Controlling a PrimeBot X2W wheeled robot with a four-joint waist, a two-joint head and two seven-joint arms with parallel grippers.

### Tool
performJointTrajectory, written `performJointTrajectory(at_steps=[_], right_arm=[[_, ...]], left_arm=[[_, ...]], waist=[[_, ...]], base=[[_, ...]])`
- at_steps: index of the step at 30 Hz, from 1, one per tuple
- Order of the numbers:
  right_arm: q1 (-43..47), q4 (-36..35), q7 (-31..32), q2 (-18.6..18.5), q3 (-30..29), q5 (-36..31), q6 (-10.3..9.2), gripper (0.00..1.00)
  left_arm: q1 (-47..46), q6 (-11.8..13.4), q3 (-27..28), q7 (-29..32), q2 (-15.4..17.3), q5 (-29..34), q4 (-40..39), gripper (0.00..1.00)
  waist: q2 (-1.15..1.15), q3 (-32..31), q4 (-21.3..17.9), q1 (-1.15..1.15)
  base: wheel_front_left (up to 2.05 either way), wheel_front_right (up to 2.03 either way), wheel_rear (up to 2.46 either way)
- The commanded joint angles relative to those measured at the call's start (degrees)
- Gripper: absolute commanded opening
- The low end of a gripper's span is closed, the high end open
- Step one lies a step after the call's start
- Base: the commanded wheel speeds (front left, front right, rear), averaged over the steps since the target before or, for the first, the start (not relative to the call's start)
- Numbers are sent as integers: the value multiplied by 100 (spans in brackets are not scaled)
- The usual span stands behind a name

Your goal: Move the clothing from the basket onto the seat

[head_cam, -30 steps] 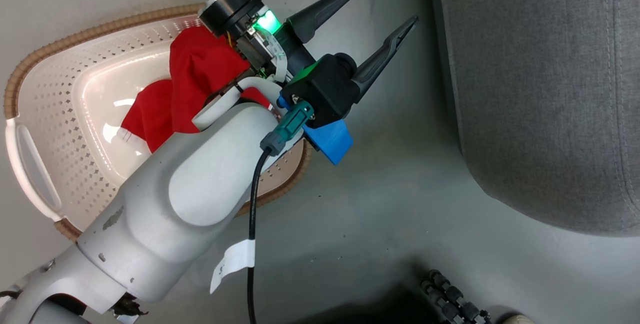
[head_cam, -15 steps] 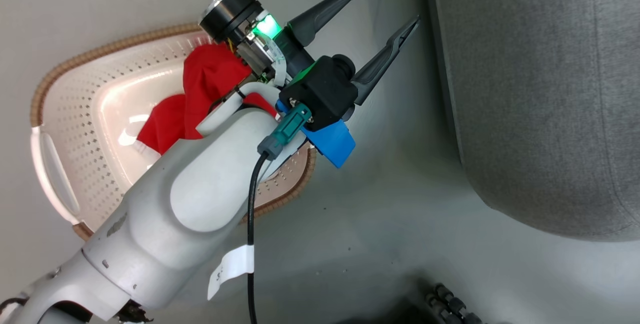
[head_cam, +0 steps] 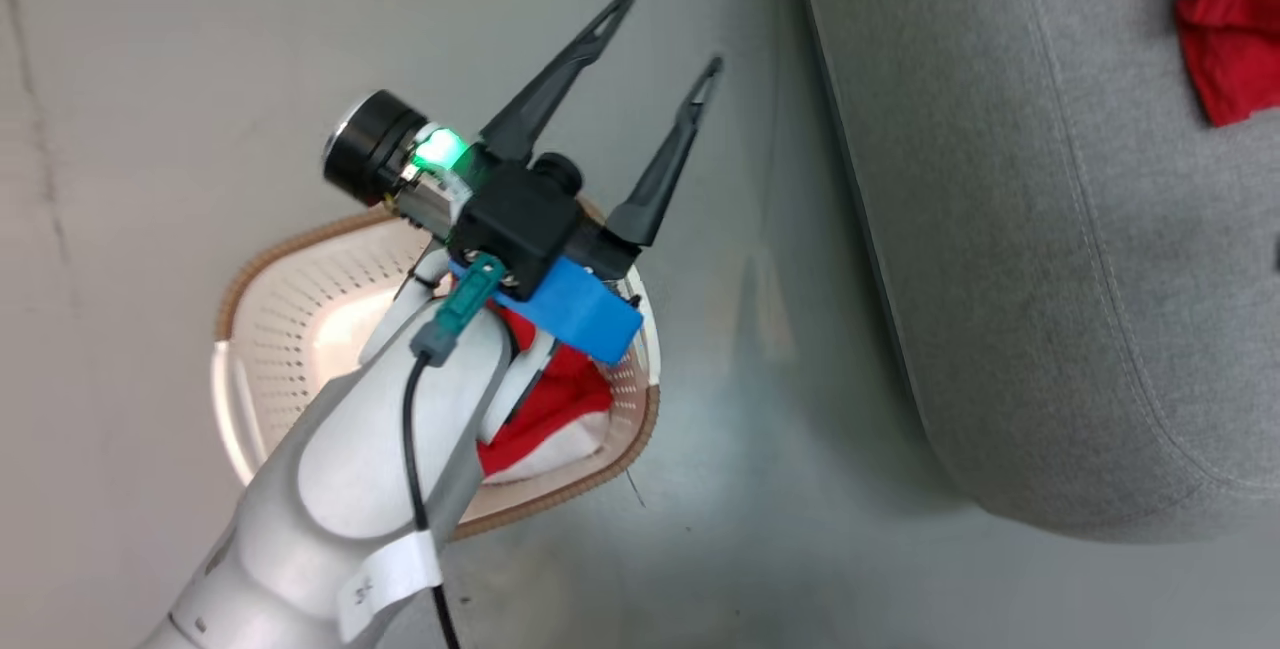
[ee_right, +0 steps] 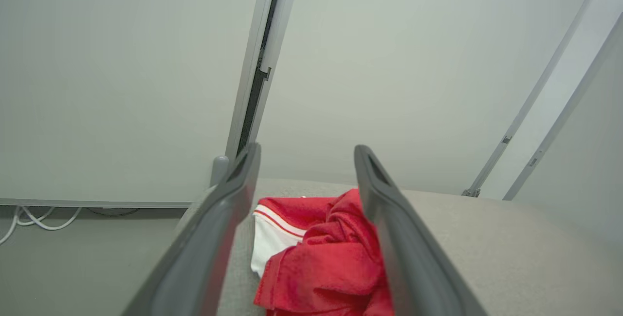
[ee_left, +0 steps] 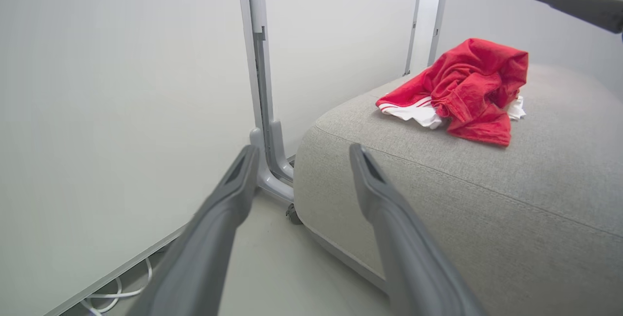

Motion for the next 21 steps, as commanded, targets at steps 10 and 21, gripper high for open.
performJointTrajectory(at_steps=[10, 21], right_arm=[[760, -211, -4, 314, 1223, 128, 0, 100], [1418, -118, -4, 587, 1788, 233, 1, 100]], left_arm=[[1120, 113, 1175, -15, -79, 30, -294, 100], [2350, 72, 2493, -15, -210, 235, -557, 100]], waist=[[0, -1276, 817, 0], [0, -2034, 1195, 0]], base=[[0, 0, 0], [0, 0, 0]])
